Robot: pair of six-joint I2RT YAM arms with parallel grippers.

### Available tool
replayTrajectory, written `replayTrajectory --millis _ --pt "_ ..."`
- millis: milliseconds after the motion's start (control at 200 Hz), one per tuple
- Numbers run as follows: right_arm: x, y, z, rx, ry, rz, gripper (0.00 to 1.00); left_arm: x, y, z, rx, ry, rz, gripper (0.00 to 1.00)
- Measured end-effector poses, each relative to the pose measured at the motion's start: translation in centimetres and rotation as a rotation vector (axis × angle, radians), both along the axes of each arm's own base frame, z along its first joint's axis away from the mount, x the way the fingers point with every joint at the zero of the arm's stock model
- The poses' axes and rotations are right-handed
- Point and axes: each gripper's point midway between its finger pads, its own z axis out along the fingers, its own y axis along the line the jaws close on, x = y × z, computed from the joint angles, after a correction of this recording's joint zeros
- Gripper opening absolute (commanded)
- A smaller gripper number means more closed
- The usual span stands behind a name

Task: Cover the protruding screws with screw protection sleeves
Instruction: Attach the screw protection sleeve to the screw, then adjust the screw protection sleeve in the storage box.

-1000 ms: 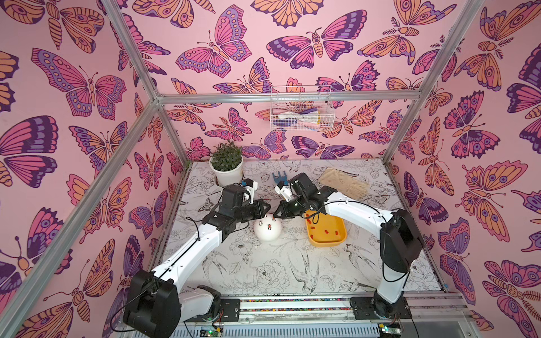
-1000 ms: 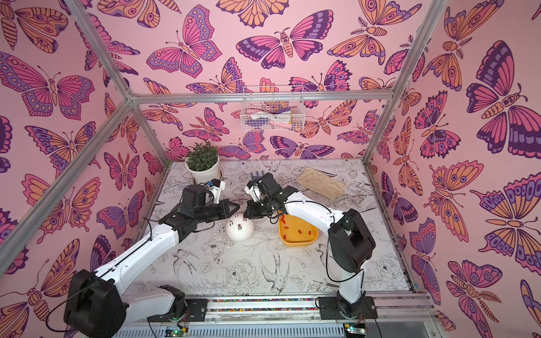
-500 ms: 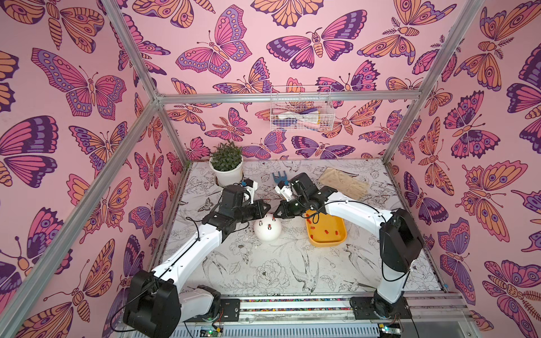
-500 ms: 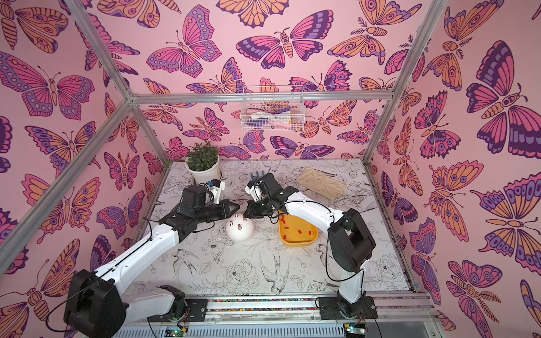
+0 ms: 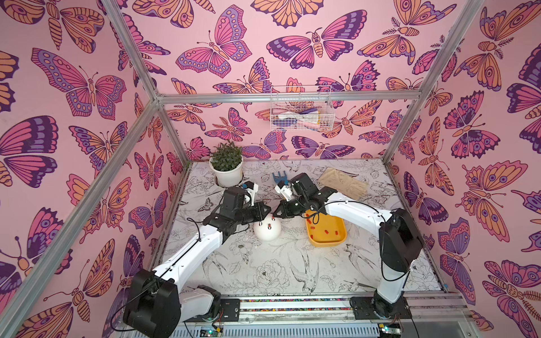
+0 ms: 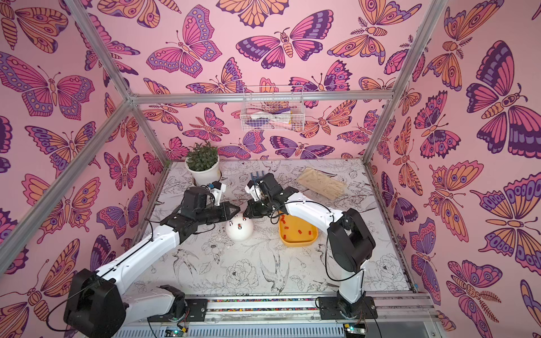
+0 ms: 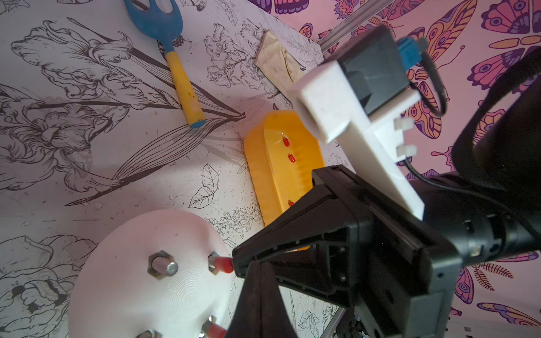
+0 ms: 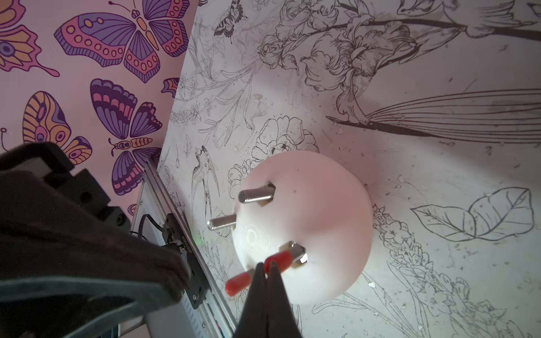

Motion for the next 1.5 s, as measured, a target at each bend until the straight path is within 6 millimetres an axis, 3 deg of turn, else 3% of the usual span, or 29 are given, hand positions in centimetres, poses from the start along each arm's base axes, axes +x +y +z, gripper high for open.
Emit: replayTrajectory --millis 762,992,1103,1198,1303,1403,1504 --pt "0.0 -0.1 -0.5 0.014 0.001 -0.011 0.00 -0.3 0.2 -0.9 0.004 0.024 0.013 0.00" --pt "-0.3 -0.7 -1.0 -0.020 0.018 -0.022 0.05 -0.3 0.7 0.2 0.014 0.007 0.035 0.00" --pt "-0.7 -1.5 -1.0 -0.055 0.029 -0.036 0.12 0.3 1.0 2.4 0.025 -0.026 0.056 0.00" --pt "-0.7 -2.1 0.6 -0.071 0.006 -0.050 0.14 0.7 1.3 5.1 0.030 -0.072 0.076 0.00" --pt "-0.4 -2.8 4.0 -0.069 -0.064 -0.071 0.19 0.8 2.0 7.3 0.045 -0.114 0.097 0.03" --pt "-0.4 -4.1 7.7 -0.060 -0.145 -0.107 0.21 0.6 3.0 8.4 0.069 -0.126 0.120 0.13" --pt "-0.8 -5.9 9.5 -0.080 -0.187 -0.142 0.22 0.4 4.1 8.8 0.110 -0.117 0.139 0.25"
